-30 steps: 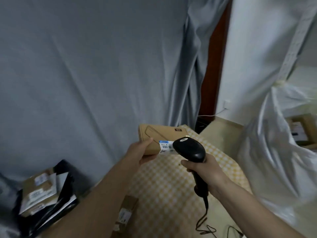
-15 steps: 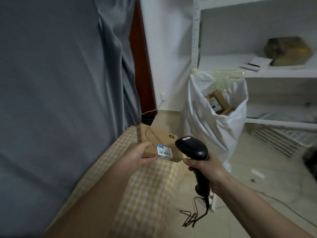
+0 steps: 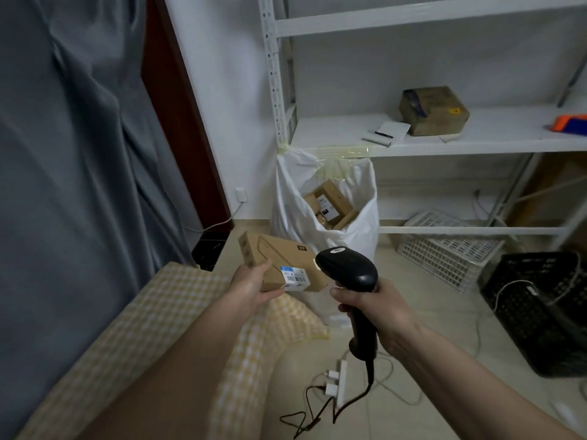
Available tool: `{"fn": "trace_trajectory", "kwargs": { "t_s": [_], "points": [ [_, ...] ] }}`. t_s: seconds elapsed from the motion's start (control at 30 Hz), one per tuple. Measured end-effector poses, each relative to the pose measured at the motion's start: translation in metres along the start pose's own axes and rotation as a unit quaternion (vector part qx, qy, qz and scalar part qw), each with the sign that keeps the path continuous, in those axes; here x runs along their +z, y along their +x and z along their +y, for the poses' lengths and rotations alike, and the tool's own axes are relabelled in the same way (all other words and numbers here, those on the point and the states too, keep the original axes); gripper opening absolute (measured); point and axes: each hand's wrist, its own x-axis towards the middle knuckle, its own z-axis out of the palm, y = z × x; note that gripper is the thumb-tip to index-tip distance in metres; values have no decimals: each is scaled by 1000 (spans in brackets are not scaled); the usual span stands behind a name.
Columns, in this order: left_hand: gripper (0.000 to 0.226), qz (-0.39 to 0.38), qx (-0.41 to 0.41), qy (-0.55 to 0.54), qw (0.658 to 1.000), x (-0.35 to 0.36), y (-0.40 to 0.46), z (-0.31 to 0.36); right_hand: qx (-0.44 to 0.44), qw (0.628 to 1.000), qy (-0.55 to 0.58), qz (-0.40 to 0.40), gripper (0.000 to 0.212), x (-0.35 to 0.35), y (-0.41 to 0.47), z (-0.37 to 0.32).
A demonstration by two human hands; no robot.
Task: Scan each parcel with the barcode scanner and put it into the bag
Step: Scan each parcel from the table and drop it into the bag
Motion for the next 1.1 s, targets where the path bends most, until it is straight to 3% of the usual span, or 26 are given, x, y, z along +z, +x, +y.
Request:
{"fn": "trace_trajectory", "kwargs": {
  "t_s": [0.33, 0.5, 0.83, 1.1],
  "points": [
    [41, 25, -4, 14, 1000, 84, 58, -10, 35, 999, -8, 9, 27, -66, 89, -12],
    [33, 24, 39, 53, 998, 99, 102, 7, 63, 998, 16, 12, 27, -68, 141, -15],
    [47, 7, 95, 127, 987, 123, 225, 71, 69, 997, 18, 29, 25, -51, 253, -42],
    [27, 42, 55, 123, 990, 159, 299, 87, 101, 993, 50, 43, 19, -62, 333, -45]
  ]
}}
